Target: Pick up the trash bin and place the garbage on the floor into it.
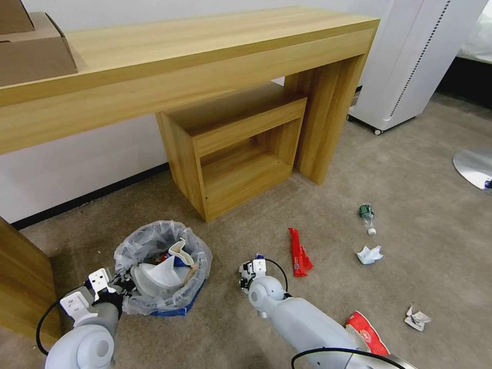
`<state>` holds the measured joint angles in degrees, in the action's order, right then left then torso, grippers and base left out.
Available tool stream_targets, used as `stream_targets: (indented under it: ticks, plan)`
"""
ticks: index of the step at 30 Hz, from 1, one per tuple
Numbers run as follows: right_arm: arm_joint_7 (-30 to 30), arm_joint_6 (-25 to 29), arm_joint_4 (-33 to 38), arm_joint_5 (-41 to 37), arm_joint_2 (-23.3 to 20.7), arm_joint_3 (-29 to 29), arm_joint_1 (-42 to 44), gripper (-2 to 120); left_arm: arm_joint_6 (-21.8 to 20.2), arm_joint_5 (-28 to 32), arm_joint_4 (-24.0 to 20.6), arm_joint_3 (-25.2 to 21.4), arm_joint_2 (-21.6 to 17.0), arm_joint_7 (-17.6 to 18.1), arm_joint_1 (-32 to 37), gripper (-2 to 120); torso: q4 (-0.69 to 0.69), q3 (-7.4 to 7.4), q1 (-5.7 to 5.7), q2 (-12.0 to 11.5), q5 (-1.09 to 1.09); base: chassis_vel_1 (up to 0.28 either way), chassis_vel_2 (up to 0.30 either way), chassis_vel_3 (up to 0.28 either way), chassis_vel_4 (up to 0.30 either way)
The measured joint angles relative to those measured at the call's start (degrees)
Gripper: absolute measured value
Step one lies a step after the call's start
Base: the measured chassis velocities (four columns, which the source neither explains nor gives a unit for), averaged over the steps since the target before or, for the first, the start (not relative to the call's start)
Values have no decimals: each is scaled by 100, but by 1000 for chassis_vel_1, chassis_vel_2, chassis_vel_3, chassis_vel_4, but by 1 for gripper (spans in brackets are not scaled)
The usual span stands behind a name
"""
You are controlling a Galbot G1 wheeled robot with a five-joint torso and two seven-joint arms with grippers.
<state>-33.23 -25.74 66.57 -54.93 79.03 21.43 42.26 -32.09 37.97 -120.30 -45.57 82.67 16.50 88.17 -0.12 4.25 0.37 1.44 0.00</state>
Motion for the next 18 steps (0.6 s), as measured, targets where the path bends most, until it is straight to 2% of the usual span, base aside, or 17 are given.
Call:
stream_targets:
  ticks: [2,3,6,11,14,15,17,18]
  plan:
    - [34,32,145,36,-66,-14,60,15,0,13,-8,-9,-17,0,-1,0,1,0,0,0,0,0,0,0,0]
    - [34,32,145,36,-66,-14,60,15,0,13,-8,-9,-17,0,-1,0,1,0,0,0,0,0,0,0,0]
    - [141,128,870,69,-391,-184,329,0,0,35,-7,-59,-61,2,10,0,1,-1,0,0,1,0,0,0,0]
    - [322,299,1535,143,-789,-416,575,0,0,43,8,-77,-84,1,22,0,1,-1,0,0,2,0,0,0,0]
    - [624,658,2755,306,-1699,-869,905,0,0,42,44,-83,-93,3,21,0,-2,-1,0,0,-1,0,0,0,0]
    - [624,658,2755,306,-1699,-869,905,0,0,42,44,-83,-93,3,21,0,-2,-1,0,0,-1,0,0,0,0]
    - [894,1005,3554,532,-2186,-1151,1035,0,0,37,57,-65,-82,2,16,0,-2,-1,0,0,3,0,0,0,0]
    - [894,1005,3554,532,-2186,-1151,1035,0,0,37,57,-65,-82,2,16,0,-2,-1,0,0,3,0,0,0,0]
